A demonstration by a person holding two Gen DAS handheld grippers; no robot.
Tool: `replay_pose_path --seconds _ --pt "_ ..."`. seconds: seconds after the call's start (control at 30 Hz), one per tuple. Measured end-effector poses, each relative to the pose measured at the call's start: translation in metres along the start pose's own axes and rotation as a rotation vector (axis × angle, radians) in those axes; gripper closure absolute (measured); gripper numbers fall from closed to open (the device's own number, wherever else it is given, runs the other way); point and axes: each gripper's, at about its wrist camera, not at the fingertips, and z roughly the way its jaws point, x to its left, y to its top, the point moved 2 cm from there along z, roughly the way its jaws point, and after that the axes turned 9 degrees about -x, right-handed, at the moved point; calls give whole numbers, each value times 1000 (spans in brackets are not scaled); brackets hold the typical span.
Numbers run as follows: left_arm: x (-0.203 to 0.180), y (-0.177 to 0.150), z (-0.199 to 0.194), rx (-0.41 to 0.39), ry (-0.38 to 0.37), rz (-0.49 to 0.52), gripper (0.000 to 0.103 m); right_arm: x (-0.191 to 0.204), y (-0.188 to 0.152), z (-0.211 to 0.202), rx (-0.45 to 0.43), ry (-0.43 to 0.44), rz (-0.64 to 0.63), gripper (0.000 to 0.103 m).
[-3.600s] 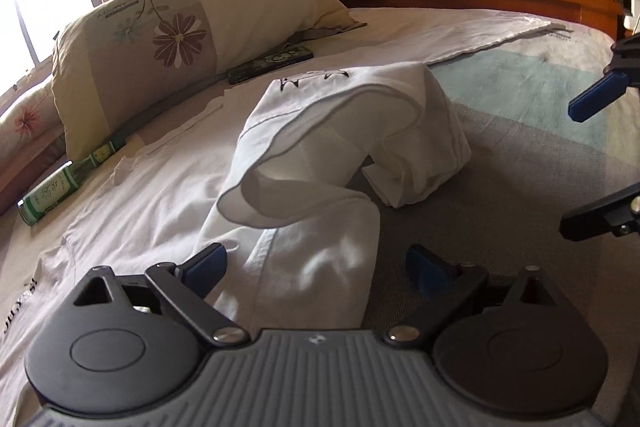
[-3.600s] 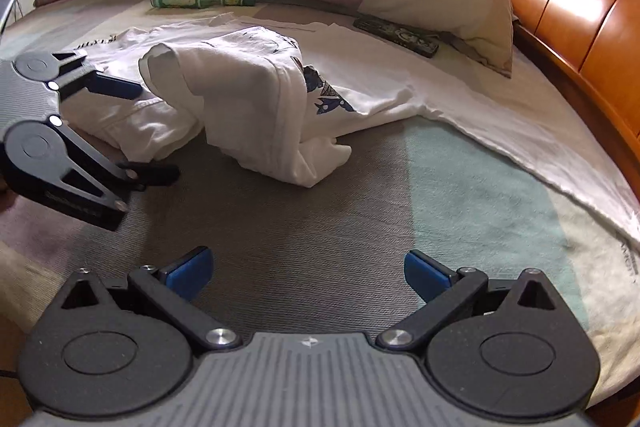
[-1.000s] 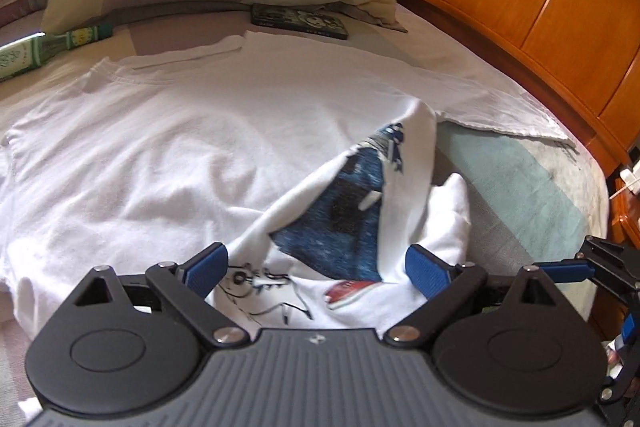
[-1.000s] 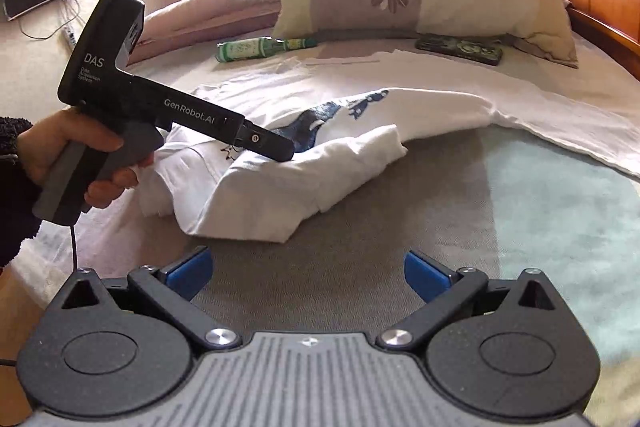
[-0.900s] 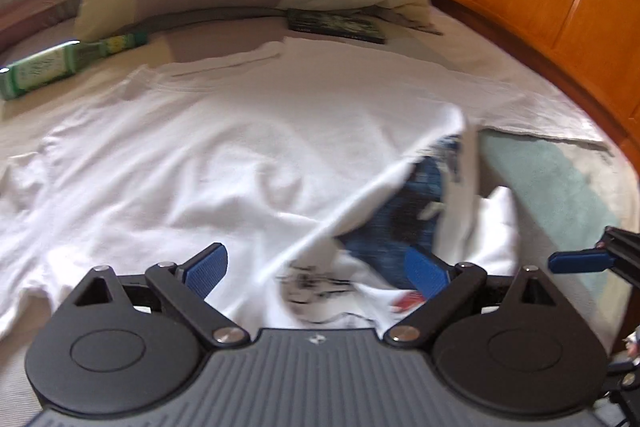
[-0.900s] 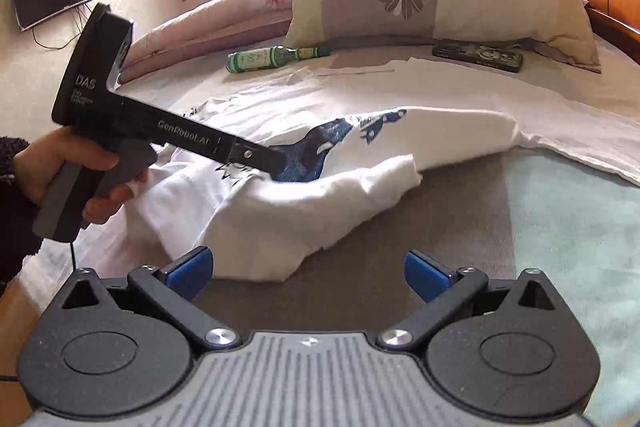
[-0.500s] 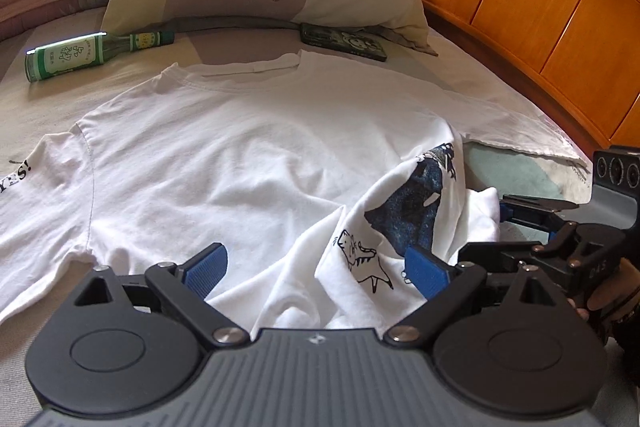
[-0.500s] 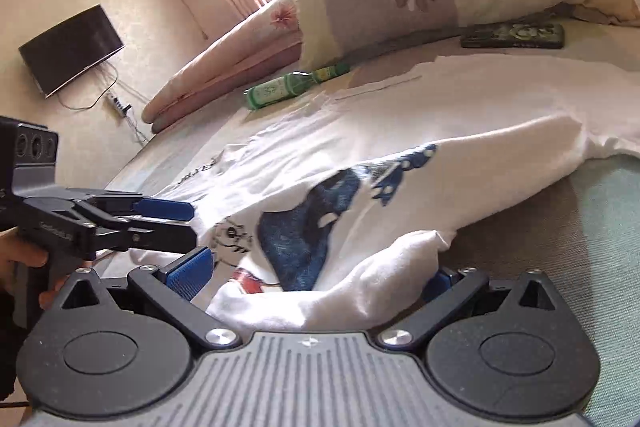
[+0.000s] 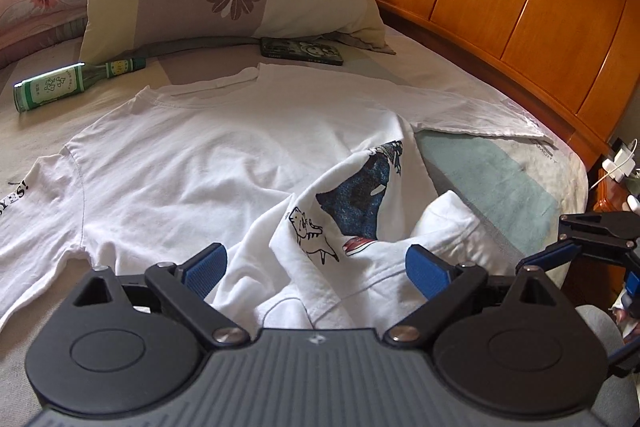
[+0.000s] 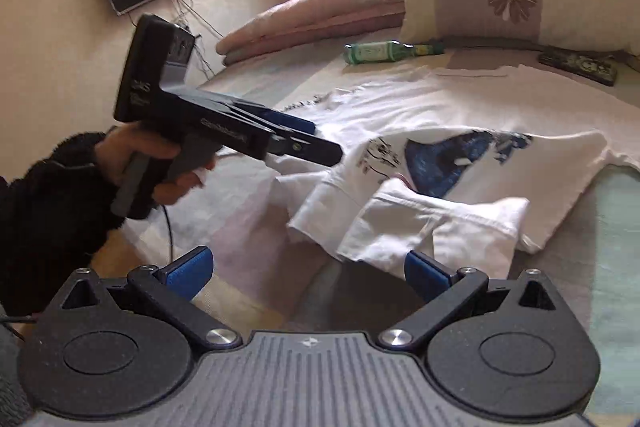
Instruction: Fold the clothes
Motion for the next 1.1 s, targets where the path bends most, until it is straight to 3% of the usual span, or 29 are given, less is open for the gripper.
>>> replay_pose_path --seconds 0.13,0.4,0.67,0.77,0.9,1.1 --pt "-10 -9 -1 18 -18 18 7 -28 -16 4 22 -87 118 0" --pt "-27 -27 -3 47 -40 95 7 -77 -27 20 -32 -156 265 0" --pt "-25 -35 3 72 -38 80 7 -114 -13 44 -137 -47 479 0" --pt "-21 -37 4 76 -32 67 7 -108 -17 50 -99 85 489 0" --pt "-17 -40 5 85 -18 51 7 -111 -23 48 -124 138 465 0" --pt "-14 -45 3 92 4 26 7 -110 -23 46 -106 88 432 14"
